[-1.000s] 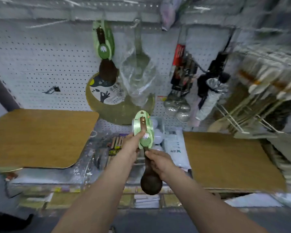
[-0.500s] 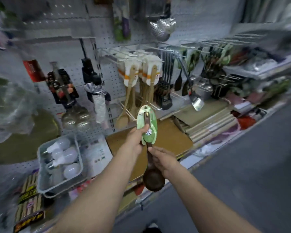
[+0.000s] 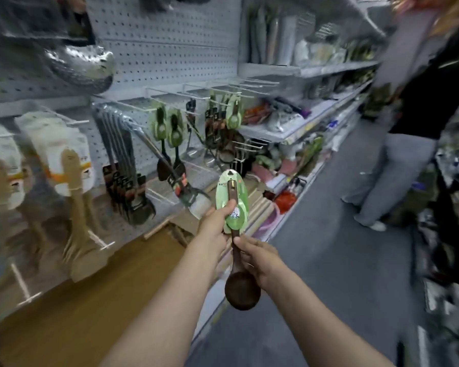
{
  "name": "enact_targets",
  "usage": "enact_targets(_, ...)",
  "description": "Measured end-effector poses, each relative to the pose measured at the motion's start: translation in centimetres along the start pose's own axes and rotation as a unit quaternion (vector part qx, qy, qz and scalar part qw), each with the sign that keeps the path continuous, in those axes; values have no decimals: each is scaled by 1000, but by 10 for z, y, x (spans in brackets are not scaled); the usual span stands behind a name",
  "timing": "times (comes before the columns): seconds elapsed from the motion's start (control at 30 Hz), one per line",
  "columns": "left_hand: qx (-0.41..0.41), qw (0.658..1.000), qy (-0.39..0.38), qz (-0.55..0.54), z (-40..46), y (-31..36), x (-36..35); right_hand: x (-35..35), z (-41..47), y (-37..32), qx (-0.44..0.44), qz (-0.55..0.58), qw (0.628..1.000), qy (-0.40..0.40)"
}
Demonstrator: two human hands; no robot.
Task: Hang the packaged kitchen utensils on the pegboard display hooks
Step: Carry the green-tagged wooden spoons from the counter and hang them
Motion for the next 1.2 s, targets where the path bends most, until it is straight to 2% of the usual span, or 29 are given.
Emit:
enact_targets(0.23,-29,998,-46,13,139,18,-108,31,128,-106,28,4,999,25)
enact_targets(0.37,-33,998,-52,24,182,17,-139,45,182,-125,20,20,999,25)
enact_targets(0.53,-31,999,-16,27,247,18,-175,59,259,-154,5,38,999,8)
enact_targets(0.9,-138,986,91,8,391,60,-289,84,460,-284,30,-21,991,-129)
enact_targets(1.2,-195,966,170,-28,466,89,-390,106,572,-393,27,-25,970,-241)
Point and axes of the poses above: each hand's wrist, its own z-axis towards the middle knuckle, its own x-axis out of the back of the hand, y = z × x, the point moved 2 cm from there along z, towards the middle knuckle, and after that the axes turned 3 degrees about y, right-handed, at the moved point
